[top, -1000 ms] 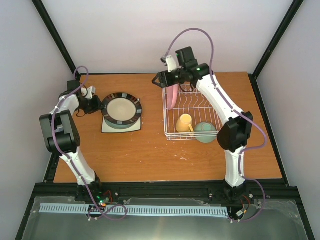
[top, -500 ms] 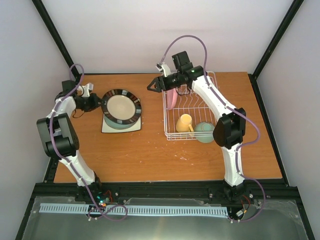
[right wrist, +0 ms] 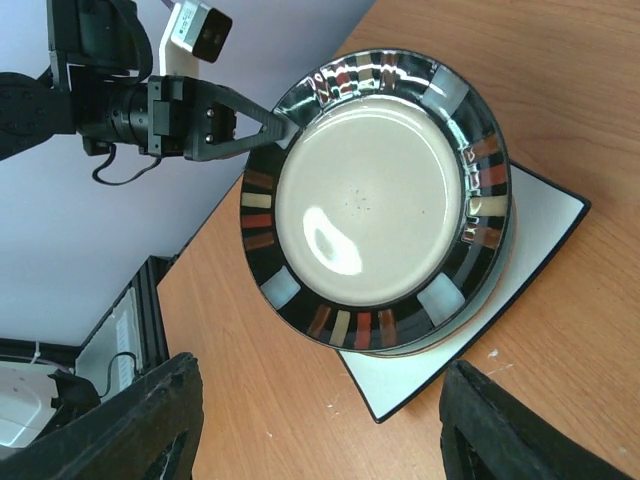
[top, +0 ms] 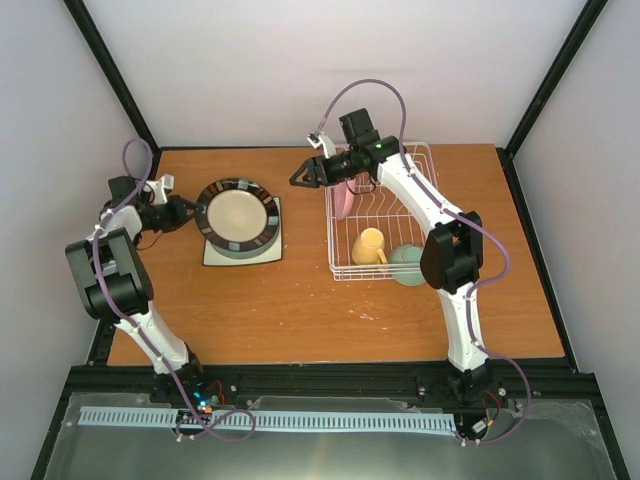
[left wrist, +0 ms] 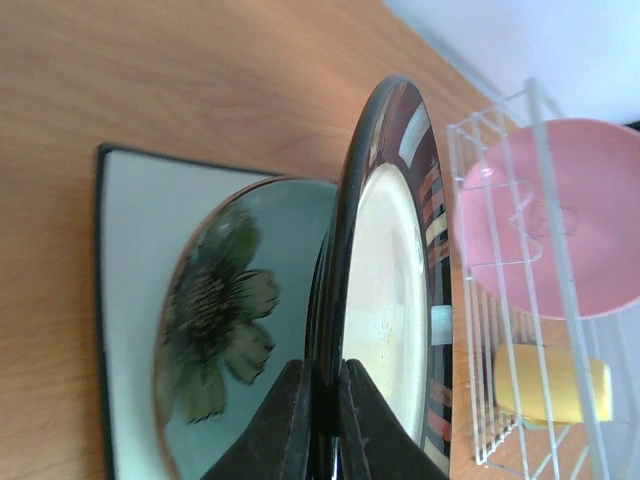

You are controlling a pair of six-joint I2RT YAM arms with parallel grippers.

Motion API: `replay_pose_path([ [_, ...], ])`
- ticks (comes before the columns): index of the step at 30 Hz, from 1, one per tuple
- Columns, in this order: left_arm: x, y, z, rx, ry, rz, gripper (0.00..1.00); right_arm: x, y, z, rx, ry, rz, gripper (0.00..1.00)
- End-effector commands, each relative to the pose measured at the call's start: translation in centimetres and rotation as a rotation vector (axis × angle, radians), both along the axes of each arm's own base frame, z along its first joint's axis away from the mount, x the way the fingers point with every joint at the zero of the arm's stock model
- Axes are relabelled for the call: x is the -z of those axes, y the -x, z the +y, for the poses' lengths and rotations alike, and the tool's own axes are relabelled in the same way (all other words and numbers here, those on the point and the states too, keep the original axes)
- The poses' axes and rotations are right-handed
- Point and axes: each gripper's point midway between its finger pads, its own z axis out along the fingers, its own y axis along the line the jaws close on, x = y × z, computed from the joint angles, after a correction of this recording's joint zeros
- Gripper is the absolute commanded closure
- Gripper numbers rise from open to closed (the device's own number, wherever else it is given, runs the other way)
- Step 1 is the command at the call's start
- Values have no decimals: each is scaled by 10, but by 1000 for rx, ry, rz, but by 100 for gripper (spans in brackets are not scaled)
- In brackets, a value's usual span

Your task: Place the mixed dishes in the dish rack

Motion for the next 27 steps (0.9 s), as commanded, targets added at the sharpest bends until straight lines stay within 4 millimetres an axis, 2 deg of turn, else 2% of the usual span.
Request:
replay_pose_path([
  [1,-63,-8,-22,151,172,-250,99,-8,-1,6,-21,-44,1,36],
  [6,-80,-7,-26,211,259,-316,99,-7,-1,7,-29,-55,14,36],
  [16,-128,4,-35,328,358,-413,99,-8,2,9,-58,-105,71,35],
  [20,-149,11,-39,376,363,-466,99,-9,2,10,-63,-114,76,35],
  [27,-169,19,-42,388,361,-484,100,-15,1,14,-76,-148,84,35],
])
